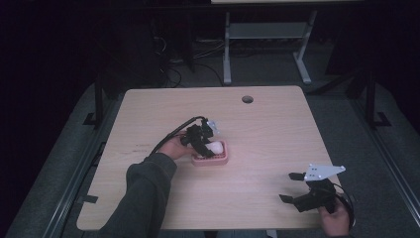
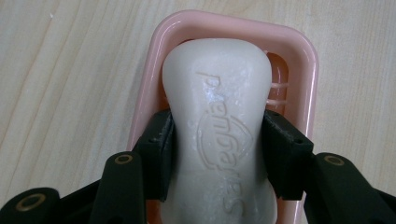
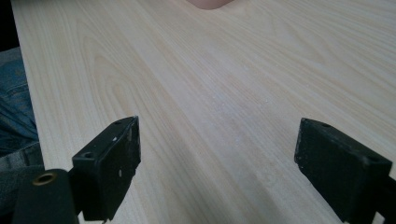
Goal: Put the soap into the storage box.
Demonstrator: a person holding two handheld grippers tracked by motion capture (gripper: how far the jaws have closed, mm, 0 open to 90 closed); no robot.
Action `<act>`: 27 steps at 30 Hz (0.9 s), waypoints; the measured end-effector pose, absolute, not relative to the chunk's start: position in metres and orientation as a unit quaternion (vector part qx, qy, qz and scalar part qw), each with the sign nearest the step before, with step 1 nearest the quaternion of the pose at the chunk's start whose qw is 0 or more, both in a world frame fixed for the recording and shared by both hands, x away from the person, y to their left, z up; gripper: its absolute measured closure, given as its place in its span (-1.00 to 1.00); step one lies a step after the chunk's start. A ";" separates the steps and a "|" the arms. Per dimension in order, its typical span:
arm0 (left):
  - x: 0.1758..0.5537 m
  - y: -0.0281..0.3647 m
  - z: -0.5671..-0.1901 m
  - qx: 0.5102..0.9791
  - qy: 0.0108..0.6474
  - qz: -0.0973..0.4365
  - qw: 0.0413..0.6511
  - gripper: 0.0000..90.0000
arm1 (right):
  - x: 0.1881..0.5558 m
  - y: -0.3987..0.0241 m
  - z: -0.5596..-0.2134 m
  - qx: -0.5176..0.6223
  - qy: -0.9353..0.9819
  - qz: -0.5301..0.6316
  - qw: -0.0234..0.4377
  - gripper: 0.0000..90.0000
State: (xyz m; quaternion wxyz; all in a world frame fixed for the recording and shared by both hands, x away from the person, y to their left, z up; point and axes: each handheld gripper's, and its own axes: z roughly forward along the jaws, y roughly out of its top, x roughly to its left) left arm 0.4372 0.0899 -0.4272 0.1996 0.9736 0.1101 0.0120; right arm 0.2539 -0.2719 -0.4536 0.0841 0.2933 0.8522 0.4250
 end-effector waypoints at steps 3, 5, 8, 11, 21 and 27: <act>0.437 0.089 -0.427 0.973 0.115 0.015 0.198 0.02 | 0.254 -0.272 -0.454 0.294 0.852 0.426 0.085 -0.69; 0.437 0.089 -0.428 0.973 0.116 0.016 0.197 0.00 | 0.254 -0.272 -0.454 0.294 0.852 0.426 0.085 -0.69; 0.437 0.089 -0.427 0.973 0.118 0.009 0.198 -0.09 | 0.254 -0.272 -0.454 0.293 0.852 0.425 0.084 -0.69; 0.434 0.089 -0.424 0.973 0.118 0.015 0.200 -0.14 | 0.254 -0.272 -0.454 0.293 0.852 0.425 0.084 -0.69; 0.428 0.091 -0.413 0.971 0.118 0.033 0.204 -0.23 | 0.254 -0.271 -0.453 0.294 0.852 0.425 0.084 -0.69; 0.425 0.096 -0.408 0.969 0.122 0.033 0.212 -0.26 | 0.254 -0.272 -0.453 0.295 0.852 0.425 0.085 -0.69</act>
